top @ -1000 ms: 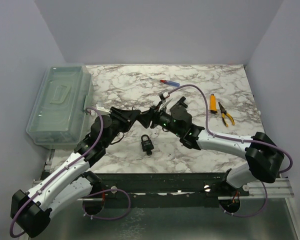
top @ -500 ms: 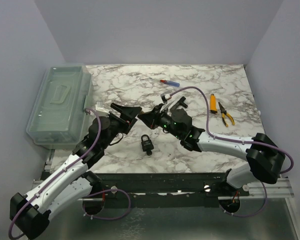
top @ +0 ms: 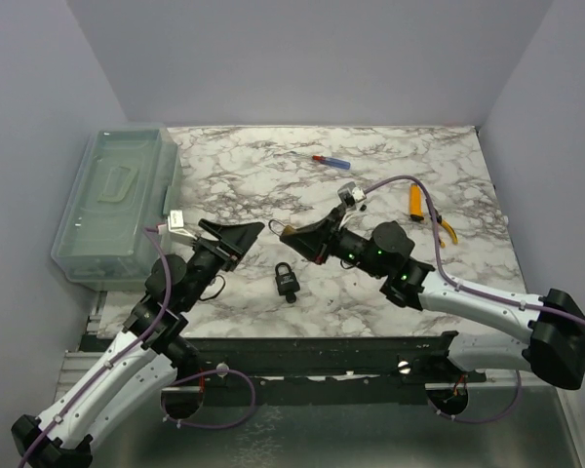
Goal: Unlock with the key
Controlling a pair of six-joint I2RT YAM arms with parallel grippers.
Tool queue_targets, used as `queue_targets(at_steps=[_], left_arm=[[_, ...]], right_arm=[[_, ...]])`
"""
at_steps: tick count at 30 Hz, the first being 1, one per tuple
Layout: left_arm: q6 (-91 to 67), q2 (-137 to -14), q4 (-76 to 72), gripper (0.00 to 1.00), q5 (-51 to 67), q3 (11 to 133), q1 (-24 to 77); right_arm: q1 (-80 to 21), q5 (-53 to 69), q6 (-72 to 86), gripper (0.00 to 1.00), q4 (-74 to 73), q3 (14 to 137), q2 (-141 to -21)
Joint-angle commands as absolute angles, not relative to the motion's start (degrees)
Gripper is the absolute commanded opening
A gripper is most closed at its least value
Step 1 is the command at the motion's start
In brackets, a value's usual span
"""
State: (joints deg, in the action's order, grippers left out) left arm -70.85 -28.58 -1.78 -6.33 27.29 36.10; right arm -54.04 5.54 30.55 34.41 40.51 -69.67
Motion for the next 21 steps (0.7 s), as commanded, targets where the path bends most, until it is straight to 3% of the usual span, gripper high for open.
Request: queue_targets(at_steps=[1, 6, 11, 21], left_arm=[[-66.60, -26.86, -9.44, 0.75, 1.76, 24.68, 36.03], [-66.25, -27.02, -16.47, 0.72, 8.18, 23.55, 35.99], [-66.00, -27.58, -17.58, 0.53, 9.67, 23.73, 36.08], [-67.43, -32.16, -16.19, 0.34, 9.93, 23.46, 36.04]], right_arm=[[-54.05, 15.63, 32.29, 0.00, 36.66, 39.11, -67.02], [-54.06, 17.12, 33.41, 0.00, 37.22, 39.07, -66.86], [-54.05, 19.72, 33.66, 0.00, 37.74, 39.95, -67.76], [-54.09, 21.85, 30.60, 0.00, 34.99, 42.02, -68.91]])
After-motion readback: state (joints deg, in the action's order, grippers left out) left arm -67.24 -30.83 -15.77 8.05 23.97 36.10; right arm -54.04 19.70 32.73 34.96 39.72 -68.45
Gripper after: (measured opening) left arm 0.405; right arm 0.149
